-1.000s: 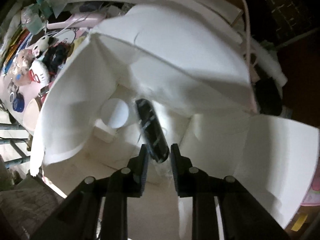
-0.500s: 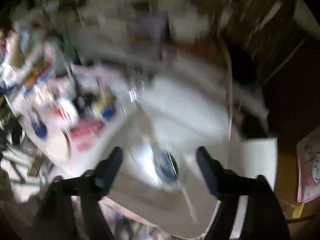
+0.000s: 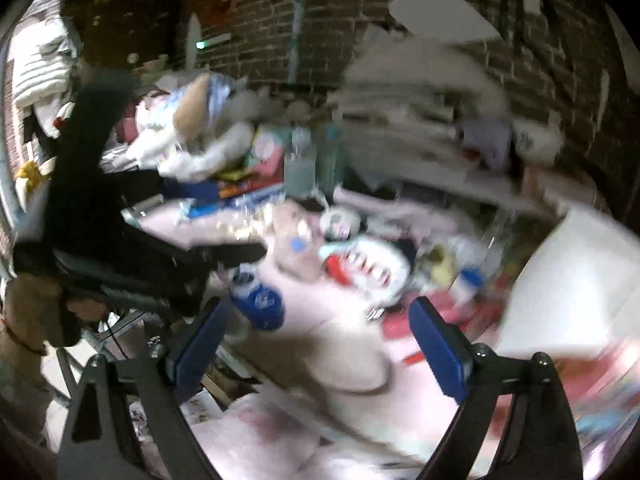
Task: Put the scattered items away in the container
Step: 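Grasp the blue contact-lens case with the left gripper, then carry the blue lens case in the left gripper into the pink box and release, then grasp the white sponge puff with the right gripper, then lower the white puff with the right gripper into the pink box and release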
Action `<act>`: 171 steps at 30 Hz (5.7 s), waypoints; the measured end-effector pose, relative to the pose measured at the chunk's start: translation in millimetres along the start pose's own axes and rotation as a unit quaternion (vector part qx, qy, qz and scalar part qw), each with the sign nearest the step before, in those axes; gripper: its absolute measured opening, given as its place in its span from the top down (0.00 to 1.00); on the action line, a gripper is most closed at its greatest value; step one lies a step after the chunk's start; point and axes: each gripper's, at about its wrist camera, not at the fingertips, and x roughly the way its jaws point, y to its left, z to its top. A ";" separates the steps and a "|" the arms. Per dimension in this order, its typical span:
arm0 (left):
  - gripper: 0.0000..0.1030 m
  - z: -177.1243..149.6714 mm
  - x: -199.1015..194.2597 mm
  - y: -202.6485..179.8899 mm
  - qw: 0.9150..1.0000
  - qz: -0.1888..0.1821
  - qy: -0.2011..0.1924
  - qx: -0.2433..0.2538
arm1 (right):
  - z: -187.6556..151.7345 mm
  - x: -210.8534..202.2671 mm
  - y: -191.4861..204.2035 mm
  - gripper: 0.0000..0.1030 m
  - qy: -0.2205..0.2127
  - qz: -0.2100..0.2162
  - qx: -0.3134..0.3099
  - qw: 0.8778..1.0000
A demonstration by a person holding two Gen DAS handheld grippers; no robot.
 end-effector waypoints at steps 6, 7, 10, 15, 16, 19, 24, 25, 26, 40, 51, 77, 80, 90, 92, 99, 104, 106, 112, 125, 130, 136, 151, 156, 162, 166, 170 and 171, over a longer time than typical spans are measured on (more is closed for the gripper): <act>0.18 -14.1 13.4 -4.0 1.000 -0.008 0.010 0.010 | -35.5 13.9 -1.1 0.13 0.007 -0.015 0.021 1.000; 0.18 -16.4 14.8 -6.0 1.000 -0.017 0.007 0.012 | -37.1 14.1 -3.1 0.13 0.008 -0.018 0.021 1.000; 0.18 -20.7 18.4 -13.7 0.999 -0.031 0.000 0.024 | -42.7 12.6 -5.3 0.13 0.008 -0.029 0.019 0.999; 0.18 -21.6 24.1 -27.1 0.999 -0.034 0.000 0.042 | -43.8 9.5 -15.1 0.13 0.007 -0.034 0.033 0.999; 0.19 -22.5 25.8 -30.2 0.998 -0.025 0.001 0.051 | -43.7 9.0 -16.8 0.13 0.007 -0.035 0.035 0.999; 0.38 -25.7 33.6 -36.0 0.997 -0.014 0.012 0.069 | -43.6 8.1 -22.0 0.13 0.006 -0.038 0.040 0.998; 0.43 -27.7 36.6 -37.1 0.997 -0.015 0.013 0.068 | -43.4 7.2 -25.9 0.13 0.006 -0.038 0.050 0.998; 0.43 -27.9 36.8 -37.3 0.997 -0.016 0.013 0.069 | -43.6 7.1 -26.3 0.13 0.006 -0.038 0.051 0.998; 0.44 -27.8 37.3 -37.6 0.997 -0.016 0.012 0.071 | -43.7 7.1 -26.5 0.13 0.005 -0.039 0.051 0.998; 0.44 56.3 8.0 -39.2 0.995 -0.033 -0.061 0.065 | -44.0 0.8 -39.3 0.13 -0.013 -0.042 0.076 0.996; 0.44 162.7 -11.6 -144.5 0.978 -0.136 -0.100 0.123 | -61.9 -22.0 -55.8 0.13 -0.020 -0.006 0.092 0.996; 0.45 186.6 127.3 -289.5 0.943 -0.145 0.215 0.210 | -73.6 -44.1 -71.8 0.13 -0.034 0.001 0.105 0.994; 0.45 187.3 130.7 -294.7 0.940 -0.141 0.220 0.218 | -73.5 -44.9 -72.1 0.13 -0.034 -0.002 0.106 0.994; 0.27 194.5 63.1 -251.6 0.962 -0.158 0.096 0.200 | -73.2 -40.9 -69.0 0.13 -0.032 -0.015 0.101 0.994; 0.18 193.3 33.9 -230.4 0.969 -0.154 0.042 0.186 | -72.5 -39.9 -67.4 0.13 -0.037 -0.023 0.100 0.994; 0.07 173.6 -9.1 -142.2 0.988 -0.129 -0.031 0.083 | -65.3 -17.0 -51.2 0.13 -0.036 -0.007 0.090 0.995; 0.07 127.1 -18.6 -85.2 0.998 -0.017 -0.047 0.049 | -58.7 6.6 -28.6 0.13 -0.045 -0.003 0.080 0.996; 0.07 109.8 -13.3 -64.5 0.999 0.002 -0.034 0.036 | -56.2 16.3 -21.3 0.13 -0.042 -0.008 0.072 0.997; 0.07 67.8 -6.9 -17.5 1.000 0.019 0.003 -0.007 | -52.2 37.8 -16.4 0.13 -0.036 -0.014 0.081 0.996; 0.07 36.0 7.9 11.6 0.998 0.032 0.032 -0.044 | -42.3 37.9 -15.4 0.48 -0.046 -0.046 0.059 0.996; 0.07 34.8 5.7 15.1 0.998 0.036 0.031 -0.050 | -18.7 25.6 -11.8 0.49 -0.063 -0.054 0.028 0.996; 0.07 32.9 6.3 16.8 0.997 0.036 0.034 -0.058 | -20.7 44.5 -23.1 0.51 -0.022 -0.033 0.047 0.998; 0.07 33.1 15.3 12.6 0.998 0.030 0.040 -0.048 | 52.1 -60.1 -59.2 0.51 -0.124 -0.113 0.002 0.986; 0.07 34.6 18.9 7.4 0.998 0.020 0.039 -0.046 | 54.7 -88.1 -119.4 0.51 -0.078 -0.214 0.017 0.974; 0.07 37.1 21.4 -2.3 0.999 0.012 0.038 -0.034 | 46.0 -82.2 -208.5 0.51 0.055 -0.199 0.108 0.972; 0.07 38.4 20.6 -6.1 0.999 0.013 0.036 -0.030 | 40.7 -66.6 -235.5 0.51 0.120 -0.159 0.136 0.970; 0.07 39.3 19.7 -7.8 0.999 0.014 0.035 -0.028 | 52.1 -54.1 -250.4 0.47 0.163 -0.115 0.155 0.967; 0.07 39.2 19.6 -7.7 0.999 0.016 0.035 -0.028 | 54.5 -50.0 -253.2 0.46 0.178 -0.110 0.155 0.965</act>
